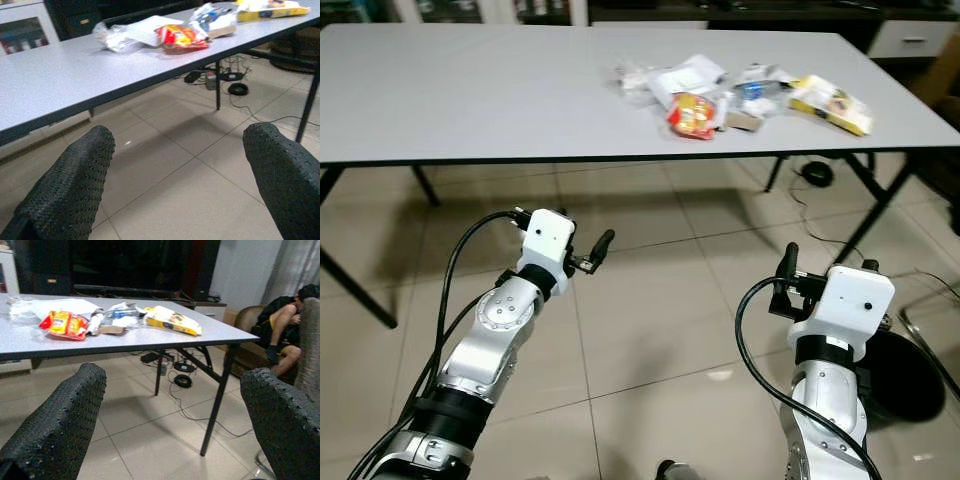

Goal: Picking trash to rubbish bin

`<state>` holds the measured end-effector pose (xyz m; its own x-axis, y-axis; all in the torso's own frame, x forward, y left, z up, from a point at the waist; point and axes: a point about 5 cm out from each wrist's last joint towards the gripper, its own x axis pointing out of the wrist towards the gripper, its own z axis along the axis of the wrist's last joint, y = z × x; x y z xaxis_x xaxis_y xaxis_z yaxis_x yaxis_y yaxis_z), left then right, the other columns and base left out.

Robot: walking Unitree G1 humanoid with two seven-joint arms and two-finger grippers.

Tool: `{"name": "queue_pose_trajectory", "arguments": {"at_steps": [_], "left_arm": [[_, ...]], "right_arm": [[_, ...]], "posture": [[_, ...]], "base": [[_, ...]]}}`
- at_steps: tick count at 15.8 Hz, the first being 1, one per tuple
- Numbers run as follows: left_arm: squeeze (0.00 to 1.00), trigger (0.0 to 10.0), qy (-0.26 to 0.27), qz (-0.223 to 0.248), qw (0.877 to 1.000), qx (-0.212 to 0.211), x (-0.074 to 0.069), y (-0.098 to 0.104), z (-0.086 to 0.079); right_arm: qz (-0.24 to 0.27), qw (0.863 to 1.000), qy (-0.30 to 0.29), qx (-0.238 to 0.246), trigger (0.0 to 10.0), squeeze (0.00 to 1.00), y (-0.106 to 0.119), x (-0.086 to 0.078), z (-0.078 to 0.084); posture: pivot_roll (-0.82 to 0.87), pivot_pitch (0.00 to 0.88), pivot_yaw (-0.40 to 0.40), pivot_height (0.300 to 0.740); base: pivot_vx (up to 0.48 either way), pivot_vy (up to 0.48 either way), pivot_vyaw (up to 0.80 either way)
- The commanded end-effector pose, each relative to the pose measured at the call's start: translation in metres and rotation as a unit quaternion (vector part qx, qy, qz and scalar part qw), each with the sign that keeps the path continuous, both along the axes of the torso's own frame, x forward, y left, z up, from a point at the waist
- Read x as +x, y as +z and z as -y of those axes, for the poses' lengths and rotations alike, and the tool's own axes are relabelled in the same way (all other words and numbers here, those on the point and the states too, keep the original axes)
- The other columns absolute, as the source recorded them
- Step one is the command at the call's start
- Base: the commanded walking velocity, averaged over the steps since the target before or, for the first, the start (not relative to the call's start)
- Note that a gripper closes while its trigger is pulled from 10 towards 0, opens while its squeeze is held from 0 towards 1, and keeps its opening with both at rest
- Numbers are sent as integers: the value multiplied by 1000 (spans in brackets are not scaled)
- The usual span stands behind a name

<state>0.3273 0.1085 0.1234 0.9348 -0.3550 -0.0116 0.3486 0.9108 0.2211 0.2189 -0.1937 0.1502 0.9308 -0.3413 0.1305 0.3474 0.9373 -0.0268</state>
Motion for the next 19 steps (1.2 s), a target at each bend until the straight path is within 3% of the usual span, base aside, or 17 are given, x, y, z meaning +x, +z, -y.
{"name": "queue_pose_trajectory", "arguments": {"at_steps": [1,5,8,10,12,15,19], "left_arm": [[0,10000,-1,6,1000,0,2,1,3],[0,10000,1,15,1000,-1,4,5,5],[0,10000,34,30,999,3,5,8,-7],[0,10000,100,34,994,33,0,0,-51],[0,10000,117,29,991,54,-4,-6,-65],[0,10000,121,40,990,56,-6,-3,-67],[0,10000,108,87,990,37,-3,16,-45]], "right_arm": [[-5,1000,-6,-7,10000,0,-2,-4,1],[-12,1000,-3,-11,10000,0,-3,-5,-3],[-10,1000,-6,1,10000,0,-4,-6,-2],[-11,1000,-3,-4,10000,0,-4,-6,0],[-13,1000,1,-5,10000,0,-4,-5,-1],[-16,1000,9,-6,10000,0,-6,-3,-3],[-11,1000,23,-9,10000,0,-3,-1,-6]], "posture": [[95,53,-34,740],[93,67,-30,740],[95,69,-29,740],[96,71,-30,740],[96,71,-30,740],[96,71,-30,740],[108,77,-38,740]], "base": [[0,0,0],[0,0,0],[0,0,0],[0,0,0],[0,0,0],[0,0,0],[0,0,0]]}}
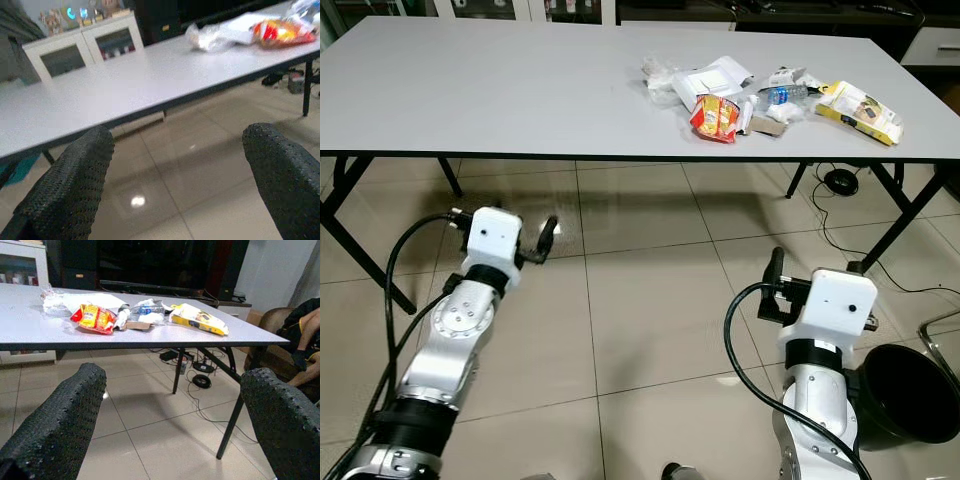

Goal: Picking trash to rubbish bin

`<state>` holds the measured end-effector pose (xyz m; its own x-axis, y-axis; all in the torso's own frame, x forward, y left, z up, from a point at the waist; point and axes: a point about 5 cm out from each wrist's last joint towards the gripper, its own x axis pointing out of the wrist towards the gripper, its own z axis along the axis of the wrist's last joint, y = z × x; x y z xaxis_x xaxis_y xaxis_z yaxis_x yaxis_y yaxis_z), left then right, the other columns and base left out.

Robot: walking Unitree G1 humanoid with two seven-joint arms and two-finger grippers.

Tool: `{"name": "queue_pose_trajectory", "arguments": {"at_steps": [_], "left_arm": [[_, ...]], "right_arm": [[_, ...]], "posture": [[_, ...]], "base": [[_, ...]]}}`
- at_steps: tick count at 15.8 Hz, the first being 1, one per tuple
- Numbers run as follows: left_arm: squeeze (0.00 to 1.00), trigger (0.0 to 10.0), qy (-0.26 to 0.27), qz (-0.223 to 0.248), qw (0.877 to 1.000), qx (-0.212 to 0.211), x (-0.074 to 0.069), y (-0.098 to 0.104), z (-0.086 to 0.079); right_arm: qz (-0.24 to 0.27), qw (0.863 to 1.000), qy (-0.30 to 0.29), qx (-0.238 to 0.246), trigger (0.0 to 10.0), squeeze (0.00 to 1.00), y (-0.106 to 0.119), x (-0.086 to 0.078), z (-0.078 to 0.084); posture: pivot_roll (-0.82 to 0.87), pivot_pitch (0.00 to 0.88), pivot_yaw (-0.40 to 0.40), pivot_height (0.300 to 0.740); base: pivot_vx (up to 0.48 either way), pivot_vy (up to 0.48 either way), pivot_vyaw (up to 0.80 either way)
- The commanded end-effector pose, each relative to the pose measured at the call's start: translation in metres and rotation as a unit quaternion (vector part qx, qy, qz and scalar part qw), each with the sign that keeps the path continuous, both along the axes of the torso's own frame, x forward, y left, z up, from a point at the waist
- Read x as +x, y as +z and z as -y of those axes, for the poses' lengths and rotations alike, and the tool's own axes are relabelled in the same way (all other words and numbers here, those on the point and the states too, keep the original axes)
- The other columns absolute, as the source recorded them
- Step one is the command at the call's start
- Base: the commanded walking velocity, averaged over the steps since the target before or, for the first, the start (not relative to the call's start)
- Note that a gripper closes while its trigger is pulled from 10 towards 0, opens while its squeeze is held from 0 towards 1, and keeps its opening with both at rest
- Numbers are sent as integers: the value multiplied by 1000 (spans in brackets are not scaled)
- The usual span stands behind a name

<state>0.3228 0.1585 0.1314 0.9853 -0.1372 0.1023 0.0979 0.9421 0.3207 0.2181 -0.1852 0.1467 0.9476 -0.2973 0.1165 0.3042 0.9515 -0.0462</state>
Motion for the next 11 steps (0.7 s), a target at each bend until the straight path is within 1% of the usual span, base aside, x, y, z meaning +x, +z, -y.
{"name": "queue_pose_trajectory", "arguments": {"at_steps": [1,3,4,7,8,11], "left_arm": [[0,10000,-9,21,1000,2,2,8,7],[0,10000,-13,13,1000,-7,4,7,11],[0,10000,-29,8,999,-18,7,9,17],[0,10000,-51,3,998,-29,8,11,24],[0,10000,-69,2,997,-39,9,13,29],[0,10000,-93,6,994,-48,11,17,39]], "right_arm": [[-1,1000,0,-2,10000,0,0,0,2],[-1,1000,2,-2,10000,0,0,0,1],[-5,1000,8,5,10000,0,-1,-1,0],[-3,1000,8,6,10000,0,-1,-1,-1],[-2,1000,8,4,10000,0,0,-1,-1],[-1,1000,8,1,10000,0,0,-1,-1]], "posture": [[108,77,-38,740],[108,77,-38,740],[103,77,-39,740],[98,76,-36,740],[93,74,-35,740],[90,70,-33,740]], "base": [[0,0,0],[0,0,0],[0,0,0],[0,0,-152],[360,0,0],[464,0,0]]}}
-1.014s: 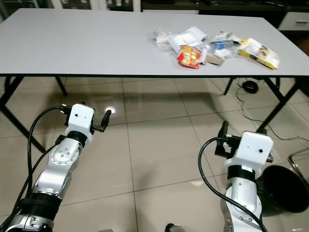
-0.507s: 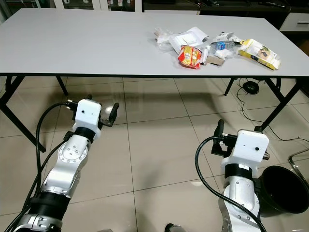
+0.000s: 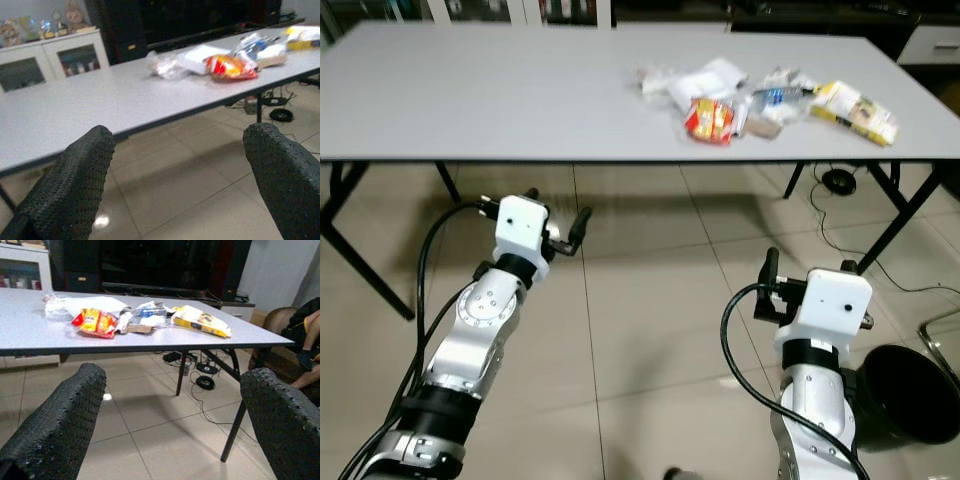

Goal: Picking trash to rubbish bin

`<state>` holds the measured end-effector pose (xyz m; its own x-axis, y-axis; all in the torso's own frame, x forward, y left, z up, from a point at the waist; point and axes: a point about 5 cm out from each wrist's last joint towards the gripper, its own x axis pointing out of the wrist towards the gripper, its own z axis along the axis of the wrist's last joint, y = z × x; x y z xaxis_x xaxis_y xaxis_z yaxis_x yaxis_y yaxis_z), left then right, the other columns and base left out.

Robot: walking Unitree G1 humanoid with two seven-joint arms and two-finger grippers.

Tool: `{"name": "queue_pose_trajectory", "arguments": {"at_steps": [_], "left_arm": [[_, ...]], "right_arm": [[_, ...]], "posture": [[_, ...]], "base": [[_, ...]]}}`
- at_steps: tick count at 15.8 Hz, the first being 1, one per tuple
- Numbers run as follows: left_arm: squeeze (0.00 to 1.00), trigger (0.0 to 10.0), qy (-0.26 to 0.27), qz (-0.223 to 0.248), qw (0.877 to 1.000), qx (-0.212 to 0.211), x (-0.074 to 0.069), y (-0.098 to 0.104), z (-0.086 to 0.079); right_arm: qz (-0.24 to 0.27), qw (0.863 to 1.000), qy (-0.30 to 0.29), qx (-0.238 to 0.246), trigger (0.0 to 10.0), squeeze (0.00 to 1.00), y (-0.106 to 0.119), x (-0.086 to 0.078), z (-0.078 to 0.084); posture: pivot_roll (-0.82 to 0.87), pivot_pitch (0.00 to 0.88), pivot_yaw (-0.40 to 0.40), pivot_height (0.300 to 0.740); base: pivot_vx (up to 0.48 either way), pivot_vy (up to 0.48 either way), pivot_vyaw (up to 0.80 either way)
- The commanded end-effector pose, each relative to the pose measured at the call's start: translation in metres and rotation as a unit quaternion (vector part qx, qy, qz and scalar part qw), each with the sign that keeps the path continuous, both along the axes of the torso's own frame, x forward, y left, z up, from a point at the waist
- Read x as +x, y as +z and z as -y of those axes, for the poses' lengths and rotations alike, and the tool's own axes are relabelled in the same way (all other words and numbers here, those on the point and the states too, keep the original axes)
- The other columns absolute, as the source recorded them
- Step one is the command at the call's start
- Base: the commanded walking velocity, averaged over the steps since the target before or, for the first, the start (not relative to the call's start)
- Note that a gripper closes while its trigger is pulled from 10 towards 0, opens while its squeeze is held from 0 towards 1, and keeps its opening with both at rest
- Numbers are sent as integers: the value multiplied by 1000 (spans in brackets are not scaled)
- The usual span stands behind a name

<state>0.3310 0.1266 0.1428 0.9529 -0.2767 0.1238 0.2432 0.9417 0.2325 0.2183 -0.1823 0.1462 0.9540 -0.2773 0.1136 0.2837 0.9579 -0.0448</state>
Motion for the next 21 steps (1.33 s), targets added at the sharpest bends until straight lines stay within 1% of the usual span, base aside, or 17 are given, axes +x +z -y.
{"name": "queue_pose_trajectory", "arguments": {"at_steps": [1,7,10,18,21], "left_arm": [[0,10000,-21,8,1000,-3,3,7,8],[0,10000,-39,15,999,-8,2,9,13],[0,10000,-50,21,999,1,1,10,17],[0,10000,-52,7,999,5,0,4,19],[0,10000,-48,0,999,4,0,2,18]], "right_arm": [[1,1000,-3,-1,10000,0,1,-1,2],[2,1000,0,-7,10000,0,1,-2,0],[3,1000,3,-9,10000,0,2,-3,-2],[0,1000,9,-17,10000,0,2,-5,-7],[-2,1000,11,-18,10000,0,2,-5,-8]], "posture": [[89,69,-33,740],[89,75,-31,740],[90,78,-30,740],[80,86,-30,740],[80,89,-34,740]], "base": [[480,0,0],[480,0,0],[464,0,0],[320,-350,0],[0,-440,0]]}}
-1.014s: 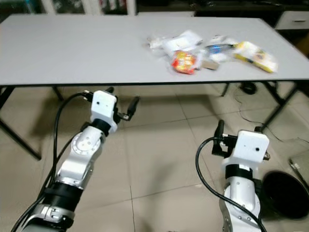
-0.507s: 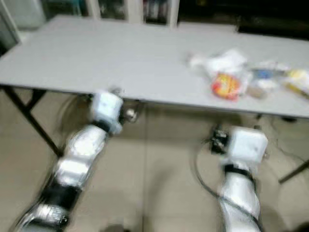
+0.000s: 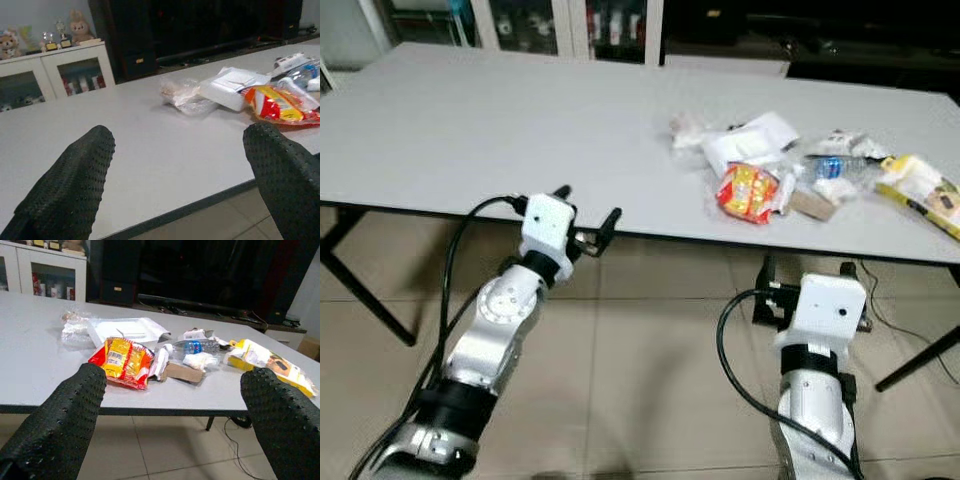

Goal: Picking trash to rubbish bin

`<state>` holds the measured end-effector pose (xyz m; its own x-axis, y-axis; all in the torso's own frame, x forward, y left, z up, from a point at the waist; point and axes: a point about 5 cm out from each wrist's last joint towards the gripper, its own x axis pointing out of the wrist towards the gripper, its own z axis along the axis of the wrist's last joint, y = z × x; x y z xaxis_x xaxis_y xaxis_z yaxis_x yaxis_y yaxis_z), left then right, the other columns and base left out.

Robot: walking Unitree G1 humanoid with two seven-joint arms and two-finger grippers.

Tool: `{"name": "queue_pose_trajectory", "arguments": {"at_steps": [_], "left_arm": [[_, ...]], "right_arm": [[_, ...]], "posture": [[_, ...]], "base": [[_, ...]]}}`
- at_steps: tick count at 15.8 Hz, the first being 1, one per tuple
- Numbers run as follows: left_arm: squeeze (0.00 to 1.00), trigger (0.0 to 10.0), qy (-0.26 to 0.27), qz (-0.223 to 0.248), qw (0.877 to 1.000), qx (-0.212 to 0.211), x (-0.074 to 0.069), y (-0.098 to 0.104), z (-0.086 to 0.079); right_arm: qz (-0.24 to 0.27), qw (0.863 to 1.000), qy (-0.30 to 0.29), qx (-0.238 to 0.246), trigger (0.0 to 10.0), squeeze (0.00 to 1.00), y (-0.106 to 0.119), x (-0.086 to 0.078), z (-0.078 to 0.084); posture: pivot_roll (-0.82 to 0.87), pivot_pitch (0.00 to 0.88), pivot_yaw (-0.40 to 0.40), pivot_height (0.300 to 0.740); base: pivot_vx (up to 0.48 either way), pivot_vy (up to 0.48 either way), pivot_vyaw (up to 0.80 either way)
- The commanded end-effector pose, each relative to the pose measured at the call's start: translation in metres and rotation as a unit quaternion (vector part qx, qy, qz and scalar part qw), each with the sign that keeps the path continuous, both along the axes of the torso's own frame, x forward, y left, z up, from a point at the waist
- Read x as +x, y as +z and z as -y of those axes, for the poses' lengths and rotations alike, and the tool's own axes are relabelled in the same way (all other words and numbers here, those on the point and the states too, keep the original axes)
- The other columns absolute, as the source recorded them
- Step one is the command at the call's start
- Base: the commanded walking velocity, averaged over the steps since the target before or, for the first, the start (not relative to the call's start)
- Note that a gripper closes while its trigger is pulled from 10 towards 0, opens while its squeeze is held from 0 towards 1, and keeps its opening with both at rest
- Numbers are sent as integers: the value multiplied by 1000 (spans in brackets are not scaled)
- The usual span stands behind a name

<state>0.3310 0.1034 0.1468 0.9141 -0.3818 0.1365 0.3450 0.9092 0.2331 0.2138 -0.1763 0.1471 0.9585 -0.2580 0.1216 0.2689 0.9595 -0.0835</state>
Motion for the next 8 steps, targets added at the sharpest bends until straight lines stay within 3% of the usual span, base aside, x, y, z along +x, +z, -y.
{"name": "queue_pose_trajectory", "arguments": {"at_steps": [1,7,8], "left_arm": [[0,10000,12,-10,1000,4,0,-3,-6],[0,10000,23,-26,999,-2,2,-6,-10],[0,10000,24,-29,999,-5,3,-6,-10]], "right_arm": [[-1,1000,5,1,10000,0,1,0,-2],[-4,1000,12,-4,10000,0,0,2,-5],[-5,1000,13,-5,10000,0,0,2,-6]], "posture": [[83,90,-37,740],[93,90,-35,740],[93,90,-35,740]], "base": [[0,-450,0],[0,-443,0],[259,0,0]]}}
